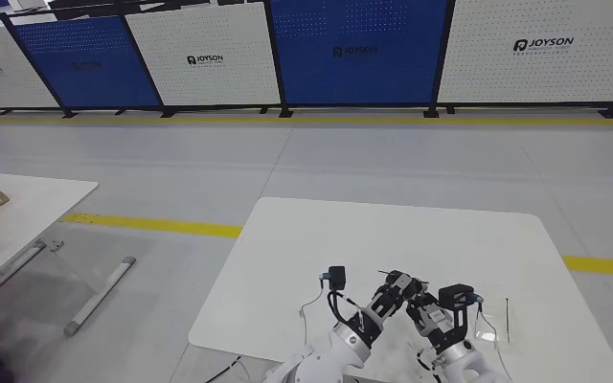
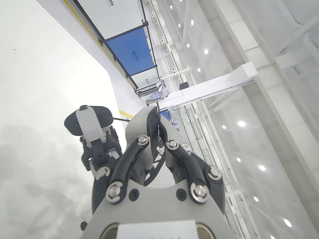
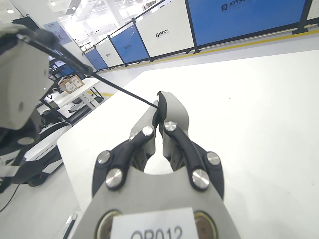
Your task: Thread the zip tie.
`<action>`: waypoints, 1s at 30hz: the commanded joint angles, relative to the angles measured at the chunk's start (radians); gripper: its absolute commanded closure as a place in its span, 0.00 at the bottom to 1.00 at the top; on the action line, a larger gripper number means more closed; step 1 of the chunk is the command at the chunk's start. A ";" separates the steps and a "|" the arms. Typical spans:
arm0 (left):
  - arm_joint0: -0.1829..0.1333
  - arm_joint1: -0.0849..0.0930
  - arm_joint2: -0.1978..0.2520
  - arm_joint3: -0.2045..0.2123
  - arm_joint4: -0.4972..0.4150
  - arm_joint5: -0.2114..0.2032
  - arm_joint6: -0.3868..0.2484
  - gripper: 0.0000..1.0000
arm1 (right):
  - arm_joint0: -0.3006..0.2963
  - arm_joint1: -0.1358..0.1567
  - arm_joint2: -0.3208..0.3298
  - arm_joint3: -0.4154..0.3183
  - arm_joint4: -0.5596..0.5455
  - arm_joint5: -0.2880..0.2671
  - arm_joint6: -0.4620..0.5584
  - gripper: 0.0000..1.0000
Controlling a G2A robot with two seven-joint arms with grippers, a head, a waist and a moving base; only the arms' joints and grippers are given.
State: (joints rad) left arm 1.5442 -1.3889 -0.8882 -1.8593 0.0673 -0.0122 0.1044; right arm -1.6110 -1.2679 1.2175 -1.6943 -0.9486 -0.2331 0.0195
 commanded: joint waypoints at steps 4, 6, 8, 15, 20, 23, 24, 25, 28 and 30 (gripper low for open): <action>0.011 0.002 -0.001 -0.015 0.007 -0.007 0.000 1.00 | 0.007 0.000 -0.003 0.009 0.000 -0.001 0.004 1.00; 0.011 0.003 0.000 -0.020 0.007 -0.007 0.000 1.00 | 0.008 0.000 -0.003 0.010 -0.001 -0.002 0.005 1.00; 0.010 0.003 0.002 -0.023 0.010 -0.008 0.000 1.00 | 0.009 0.000 -0.005 0.010 -0.004 -0.001 0.005 1.00; 0.010 0.004 0.001 -0.024 0.026 0.003 0.014 1.00 | 0.013 0.000 -0.008 0.013 0.003 -0.006 0.011 1.00; -0.005 0.000 -0.018 0.000 -0.046 0.026 0.017 1.00 | 0.001 0.003 0.016 -0.004 0.050 -0.030 -0.016 0.00; -0.011 -0.001 -0.033 0.013 -0.073 0.024 0.022 1.00 | -0.022 0.006 0.046 -0.023 0.064 -0.050 -0.065 0.00; -0.012 0.000 -0.039 0.018 -0.075 0.023 0.026 1.00 | -0.032 0.008 0.064 -0.032 0.077 -0.063 -0.084 0.00; -0.011 0.000 -0.044 0.021 -0.082 0.023 0.030 1.00 | -0.043 0.010 0.079 -0.042 0.090 -0.075 -0.097 0.00; -0.012 0.000 -0.060 0.036 -0.101 0.024 0.038 1.00 | -0.075 0.017 0.135 -0.072 0.129 -0.107 -0.125 0.00; -0.012 0.000 -0.068 0.049 -0.112 0.024 0.041 1.00 | -0.095 0.021 0.171 -0.098 0.160 -0.107 -0.141 0.00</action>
State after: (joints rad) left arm 1.5325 -1.3885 -0.9524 -1.8178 -0.0393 0.0119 0.1438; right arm -1.6955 -1.2489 1.3676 -1.7788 -0.8059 -0.3410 -0.1135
